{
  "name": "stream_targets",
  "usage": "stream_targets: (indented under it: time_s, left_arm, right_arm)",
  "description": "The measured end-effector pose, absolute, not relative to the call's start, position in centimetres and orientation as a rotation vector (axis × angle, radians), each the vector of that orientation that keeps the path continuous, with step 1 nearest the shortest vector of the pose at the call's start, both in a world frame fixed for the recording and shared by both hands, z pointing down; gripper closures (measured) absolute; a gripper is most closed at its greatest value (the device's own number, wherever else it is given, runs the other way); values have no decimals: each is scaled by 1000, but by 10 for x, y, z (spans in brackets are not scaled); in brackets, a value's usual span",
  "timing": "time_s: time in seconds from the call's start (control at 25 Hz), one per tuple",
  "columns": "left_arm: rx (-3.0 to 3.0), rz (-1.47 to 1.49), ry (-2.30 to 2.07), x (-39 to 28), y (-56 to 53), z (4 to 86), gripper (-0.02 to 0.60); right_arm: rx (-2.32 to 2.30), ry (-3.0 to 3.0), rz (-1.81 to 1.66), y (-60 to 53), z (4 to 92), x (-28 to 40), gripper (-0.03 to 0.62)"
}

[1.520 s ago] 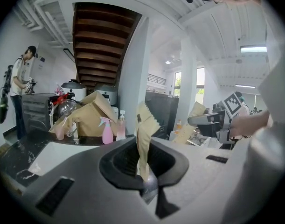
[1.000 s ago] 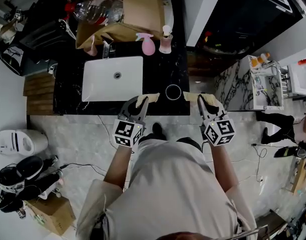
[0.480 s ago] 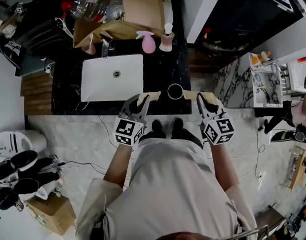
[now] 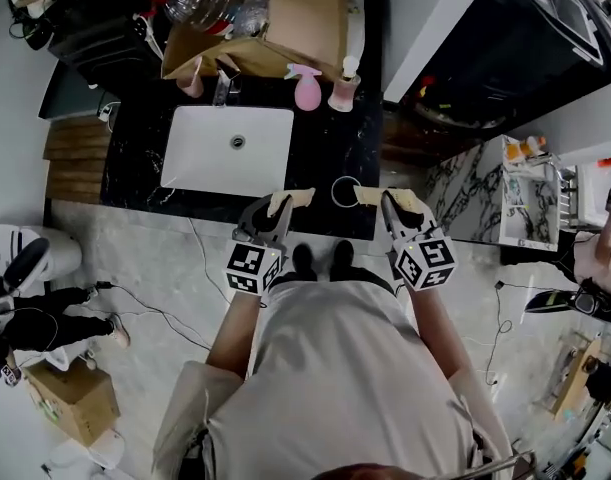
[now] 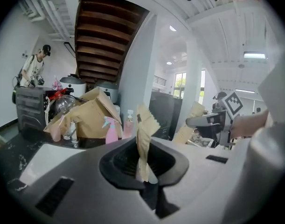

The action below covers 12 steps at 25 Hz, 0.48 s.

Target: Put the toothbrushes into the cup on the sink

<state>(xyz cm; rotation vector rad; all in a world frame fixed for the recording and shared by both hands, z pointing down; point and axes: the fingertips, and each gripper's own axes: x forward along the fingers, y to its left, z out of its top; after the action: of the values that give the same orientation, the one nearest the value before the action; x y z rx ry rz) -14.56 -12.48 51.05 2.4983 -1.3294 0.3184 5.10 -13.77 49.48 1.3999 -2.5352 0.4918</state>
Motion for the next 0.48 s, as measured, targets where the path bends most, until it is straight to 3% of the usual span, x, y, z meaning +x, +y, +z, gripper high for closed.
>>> stream_targets:
  time_s: [0.48]
  left_arm:
    - [2371,322,-1458,-156,-115,528,548]
  right_arm:
    - [1185,-2554,487,-162,544,29,520]
